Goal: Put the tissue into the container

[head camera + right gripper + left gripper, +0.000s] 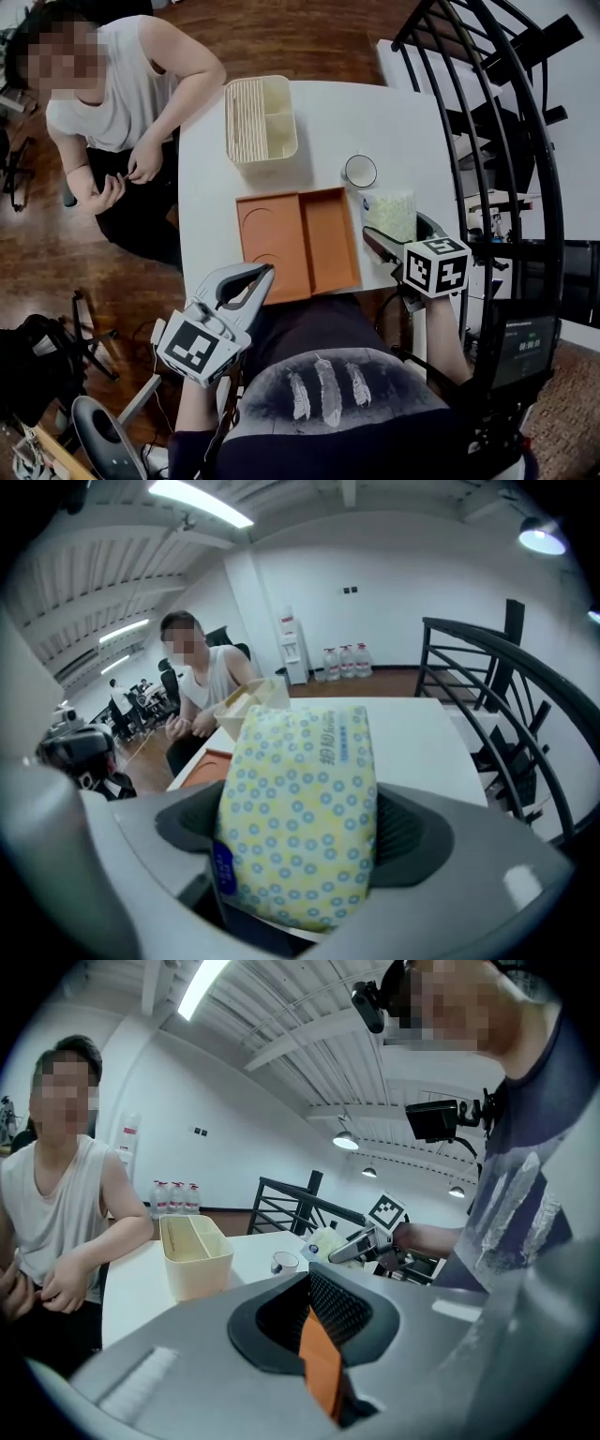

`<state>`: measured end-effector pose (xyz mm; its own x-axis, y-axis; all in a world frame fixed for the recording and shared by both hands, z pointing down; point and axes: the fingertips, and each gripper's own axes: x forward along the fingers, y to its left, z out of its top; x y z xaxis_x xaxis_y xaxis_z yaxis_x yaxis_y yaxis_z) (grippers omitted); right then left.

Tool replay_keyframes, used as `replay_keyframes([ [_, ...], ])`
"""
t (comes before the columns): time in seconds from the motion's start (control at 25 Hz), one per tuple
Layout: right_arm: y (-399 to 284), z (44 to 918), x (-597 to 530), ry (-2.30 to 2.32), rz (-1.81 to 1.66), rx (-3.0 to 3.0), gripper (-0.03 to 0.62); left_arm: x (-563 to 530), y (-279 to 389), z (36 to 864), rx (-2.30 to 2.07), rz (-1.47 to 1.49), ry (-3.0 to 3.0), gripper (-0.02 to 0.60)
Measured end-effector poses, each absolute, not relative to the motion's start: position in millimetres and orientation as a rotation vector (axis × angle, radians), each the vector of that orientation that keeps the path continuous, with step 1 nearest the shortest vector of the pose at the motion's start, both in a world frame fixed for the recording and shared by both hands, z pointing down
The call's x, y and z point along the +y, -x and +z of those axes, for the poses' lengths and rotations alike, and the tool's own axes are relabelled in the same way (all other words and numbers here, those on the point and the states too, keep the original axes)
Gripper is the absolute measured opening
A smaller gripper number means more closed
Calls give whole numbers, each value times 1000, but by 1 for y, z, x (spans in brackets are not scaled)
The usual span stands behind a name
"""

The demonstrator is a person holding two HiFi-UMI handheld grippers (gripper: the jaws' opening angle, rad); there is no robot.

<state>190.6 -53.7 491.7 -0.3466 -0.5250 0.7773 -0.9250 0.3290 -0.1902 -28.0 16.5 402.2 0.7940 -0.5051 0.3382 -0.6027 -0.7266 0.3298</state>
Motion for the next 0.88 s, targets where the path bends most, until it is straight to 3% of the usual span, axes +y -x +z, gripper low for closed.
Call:
replay_keyframes([
  [0.16, -156, 479, -54, -1198, 841, -2076, 479, 16, 27, 401, -824, 295, -2544, 14],
  [0.44, -107, 529, -37, -1070, 929, -2040, 479, 24, 39, 396, -825, 284, -2518, 14],
  [0.88, -92, 591, -28, -1142, 984, -1916, 479, 46, 73, 409, -869, 334, -2489, 14],
])
